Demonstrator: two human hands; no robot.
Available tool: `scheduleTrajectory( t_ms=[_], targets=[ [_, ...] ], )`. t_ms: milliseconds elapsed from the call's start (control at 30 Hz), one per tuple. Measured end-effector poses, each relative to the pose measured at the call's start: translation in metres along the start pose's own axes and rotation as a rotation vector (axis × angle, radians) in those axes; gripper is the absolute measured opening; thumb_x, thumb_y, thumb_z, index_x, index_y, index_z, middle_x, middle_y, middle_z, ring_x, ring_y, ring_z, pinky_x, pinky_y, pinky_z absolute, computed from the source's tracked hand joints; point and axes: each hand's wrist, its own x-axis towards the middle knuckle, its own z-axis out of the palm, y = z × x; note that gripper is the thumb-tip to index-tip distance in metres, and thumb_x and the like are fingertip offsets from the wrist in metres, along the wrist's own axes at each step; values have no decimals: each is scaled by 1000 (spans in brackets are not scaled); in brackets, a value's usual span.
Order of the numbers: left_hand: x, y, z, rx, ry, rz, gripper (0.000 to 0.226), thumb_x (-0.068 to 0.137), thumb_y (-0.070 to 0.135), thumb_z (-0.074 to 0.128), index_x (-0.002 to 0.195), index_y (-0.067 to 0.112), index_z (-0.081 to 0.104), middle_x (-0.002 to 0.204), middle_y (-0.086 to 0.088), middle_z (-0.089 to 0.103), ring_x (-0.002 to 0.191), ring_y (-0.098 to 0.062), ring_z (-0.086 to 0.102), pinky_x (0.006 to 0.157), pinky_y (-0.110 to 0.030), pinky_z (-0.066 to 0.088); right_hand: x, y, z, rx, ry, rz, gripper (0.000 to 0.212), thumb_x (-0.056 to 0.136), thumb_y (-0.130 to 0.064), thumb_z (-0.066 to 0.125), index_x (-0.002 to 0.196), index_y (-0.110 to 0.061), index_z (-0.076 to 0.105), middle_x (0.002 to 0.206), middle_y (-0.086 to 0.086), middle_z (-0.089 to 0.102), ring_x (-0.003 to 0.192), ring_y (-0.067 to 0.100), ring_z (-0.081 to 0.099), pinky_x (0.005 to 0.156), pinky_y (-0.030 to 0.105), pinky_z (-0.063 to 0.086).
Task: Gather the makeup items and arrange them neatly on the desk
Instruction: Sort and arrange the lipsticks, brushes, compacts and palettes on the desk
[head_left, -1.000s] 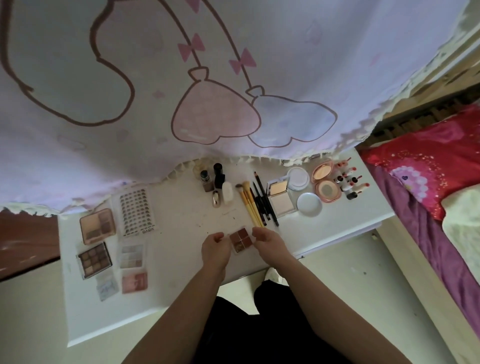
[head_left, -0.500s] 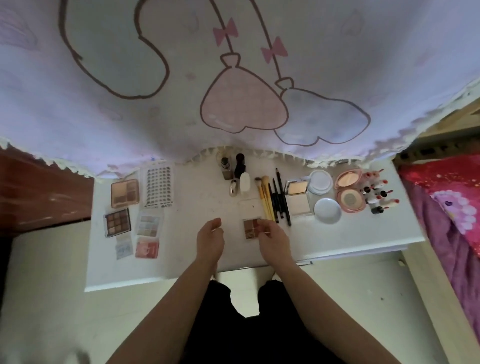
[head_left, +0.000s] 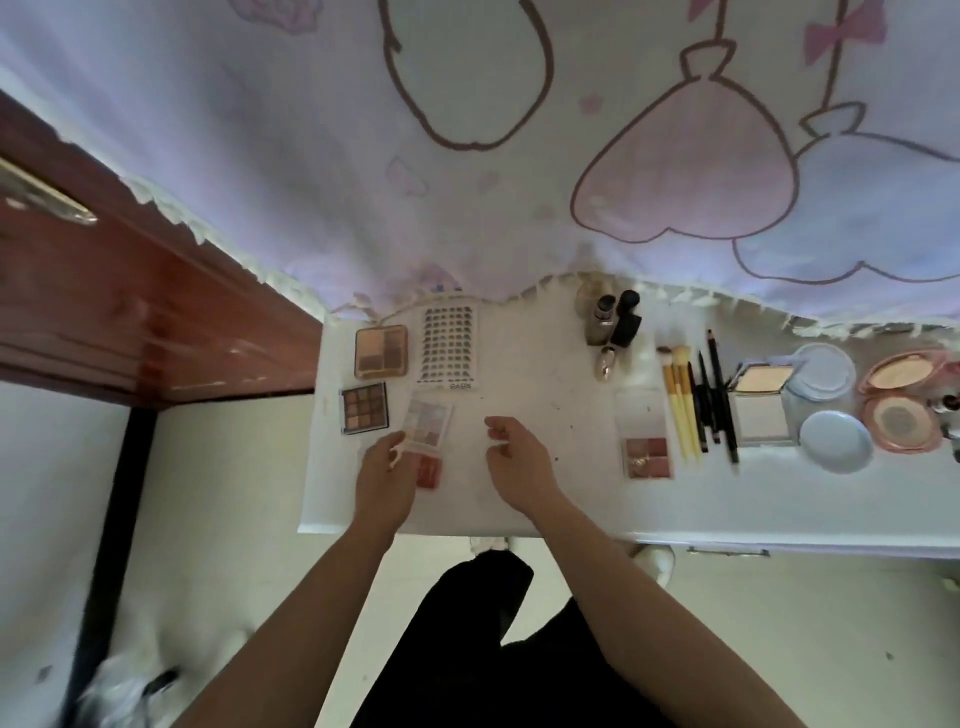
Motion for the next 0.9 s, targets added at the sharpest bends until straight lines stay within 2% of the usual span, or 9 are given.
scheduleTrajectory(
  t_ms=[100, 167, 267, 367, 433, 500, 700, 800, 900],
  targets=[
    [21, -4, -13, -6, -47, -31, 47, 95, 6, 47, 141, 15, 49, 135, -7, 53, 121, -24, 51, 91, -31, 43, 8, -8, 29, 36, -34, 34, 48, 94, 0, 43, 139, -15, 51, 129, 1, 59, 119, 19, 55, 97, 19, 37],
    [34, -5, -17, 0, -89, -31, 49, 95, 7, 43, 143, 19, 47, 138, -8, 52, 124, -26, 50, 93, -33, 44, 13, -14, 43, 103, -32, 64, 48, 95, 0, 42, 141, -14, 49, 131, 3, 60, 123, 20, 55, 99, 23, 39],
    [48, -4, -19, -1, -152, -23, 50, 96, 8, 41, 143, 22, 47, 136, -7, 53, 123, -25, 51, 87, -30, 43, 18, -21, 57, 120, -24, 50, 49, 95, 0, 42, 142, -13, 48, 132, 3, 60, 121, 20, 55, 102, 28, 41],
    [52, 3, -20, -61, -189, -30, 42, 95, 10, 45, 135, 19, 53, 128, 2, 55, 118, -18, 53, 88, -28, 46, 22, -22, 64, 303, -13, 113, 51, 93, 3, 43, 142, -11, 47, 134, 9, 60, 114, 23, 58, 102, 39, 46],
    [56, 4, -21, -88, -202, -51, 43, 90, 16, 49, 133, 18, 56, 131, 2, 59, 119, -22, 55, 101, -40, 47, 22, -25, 65, 411, -12, 180, 51, 93, 4, 44, 141, -12, 48, 128, 6, 61, 111, 20, 58, 99, 37, 48],
    [63, 1, -22, -125, -200, -92, 44, 87, 18, 47, 130, 19, 58, 131, -5, 61, 121, -29, 56, 103, -47, 44, 22, -28, 63, 451, -14, 210, 50, 94, 3, 46, 141, -12, 49, 126, 3, 61, 110, 18, 58, 97, 34, 48],
    [53, 18, -20, -270, -191, -127, 36, 97, 10, 49, 132, 13, 56, 127, -8, 61, 114, -23, 58, 96, -41, 50, 17, -29, 40, 431, 64, 191, 45, 96, -3, 48, 138, -17, 53, 129, -1, 64, 115, 18, 60, 103, 40, 50],
    [38, 33, -19, -337, -222, -66, 23, 102, 21, 50, 120, 16, 62, 111, -2, 67, 102, -18, 63, 88, -39, 50, 10, -36, 22, 454, 103, 127, 43, 96, -1, 49, 136, -17, 55, 126, -2, 64, 100, 11, 63, 87, 29, 54],
    [26, 49, -18, -315, -271, 31, 17, 101, 29, 53, 98, 23, 69, 97, 1, 70, 89, -16, 63, 82, -35, 51, 1, -42, 3, 430, 92, 60, 44, 93, -5, 60, 135, -19, 54, 123, -2, 64, 100, 11, 64, 90, 30, 53]
  ],
)
